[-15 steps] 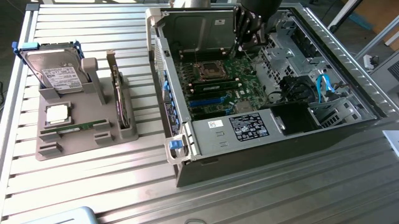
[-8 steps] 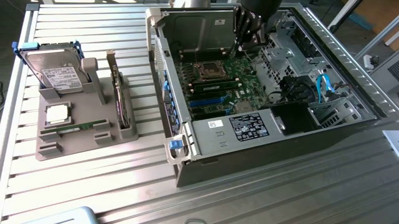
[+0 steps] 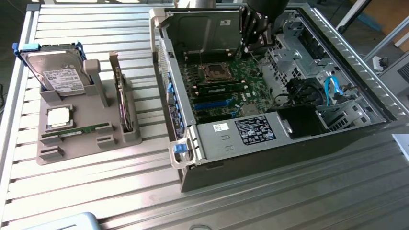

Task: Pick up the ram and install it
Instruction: 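Press down the ram until it locks into place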

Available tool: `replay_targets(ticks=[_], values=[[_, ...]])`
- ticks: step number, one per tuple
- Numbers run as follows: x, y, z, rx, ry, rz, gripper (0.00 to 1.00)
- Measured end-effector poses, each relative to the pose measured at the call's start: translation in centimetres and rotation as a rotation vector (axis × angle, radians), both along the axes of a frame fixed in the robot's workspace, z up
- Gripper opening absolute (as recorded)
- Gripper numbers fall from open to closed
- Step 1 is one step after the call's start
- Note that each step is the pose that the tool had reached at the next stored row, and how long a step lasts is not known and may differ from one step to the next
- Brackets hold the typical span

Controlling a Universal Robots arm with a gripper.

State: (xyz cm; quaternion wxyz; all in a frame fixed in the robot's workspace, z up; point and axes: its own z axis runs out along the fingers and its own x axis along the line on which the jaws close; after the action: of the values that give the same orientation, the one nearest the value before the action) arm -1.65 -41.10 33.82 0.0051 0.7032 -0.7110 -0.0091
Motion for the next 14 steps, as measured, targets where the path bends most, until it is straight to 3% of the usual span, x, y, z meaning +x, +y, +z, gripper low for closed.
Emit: replay_targets(ticks=[2,8,14], values=[[0.5,0.00,0.00,0.0001,0.0013,0.000,0.11],[4.4,0.00,0.00,0.0001,0.0161,0.000,0.11],[4.6,0.00,-0.18,-0.0003,0.0167,0.000,0.11]])
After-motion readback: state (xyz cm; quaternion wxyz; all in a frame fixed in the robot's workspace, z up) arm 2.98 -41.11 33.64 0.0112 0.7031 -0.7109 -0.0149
